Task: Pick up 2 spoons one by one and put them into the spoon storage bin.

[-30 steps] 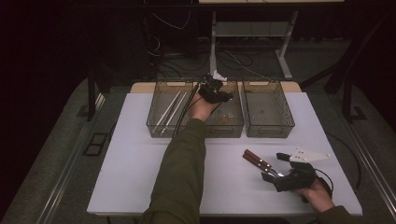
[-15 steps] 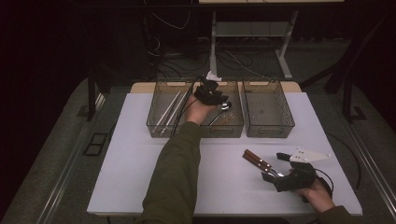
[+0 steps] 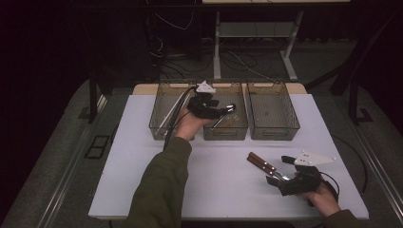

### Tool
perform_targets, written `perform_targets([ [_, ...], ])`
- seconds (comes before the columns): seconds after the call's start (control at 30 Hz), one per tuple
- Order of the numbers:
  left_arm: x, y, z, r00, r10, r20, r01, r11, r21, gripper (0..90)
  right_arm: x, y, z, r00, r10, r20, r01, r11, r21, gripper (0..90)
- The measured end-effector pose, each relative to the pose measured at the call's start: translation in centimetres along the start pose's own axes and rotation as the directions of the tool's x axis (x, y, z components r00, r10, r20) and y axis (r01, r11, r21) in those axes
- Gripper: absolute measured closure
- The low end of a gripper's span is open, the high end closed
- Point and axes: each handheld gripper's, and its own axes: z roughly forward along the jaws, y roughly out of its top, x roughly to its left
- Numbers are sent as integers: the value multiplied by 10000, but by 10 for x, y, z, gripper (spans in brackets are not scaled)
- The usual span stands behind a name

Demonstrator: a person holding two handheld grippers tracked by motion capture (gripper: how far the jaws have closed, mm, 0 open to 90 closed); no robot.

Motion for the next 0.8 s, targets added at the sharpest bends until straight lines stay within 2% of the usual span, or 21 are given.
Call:
perform_targets([
  [0.1, -7, -8, -10, 9999, 141, -8, -141, 9999, -19, 394, 0, 0, 0, 10000, 1, 16, -1, 10000, 17, 7],
  [0.47, -24, -46, -45, 9996, 254, 117, -252, 9996, -135, 298, 0, -1, 1, 10000, 59, 49, -59, 10000, -3, 7],
  [0.8, -33, -83, -73, 9999, 103, 67, -101, 9995, -287, 246, -1, -1, 1, 9999, 77, 96, -78, 10000, 10, 7],
])
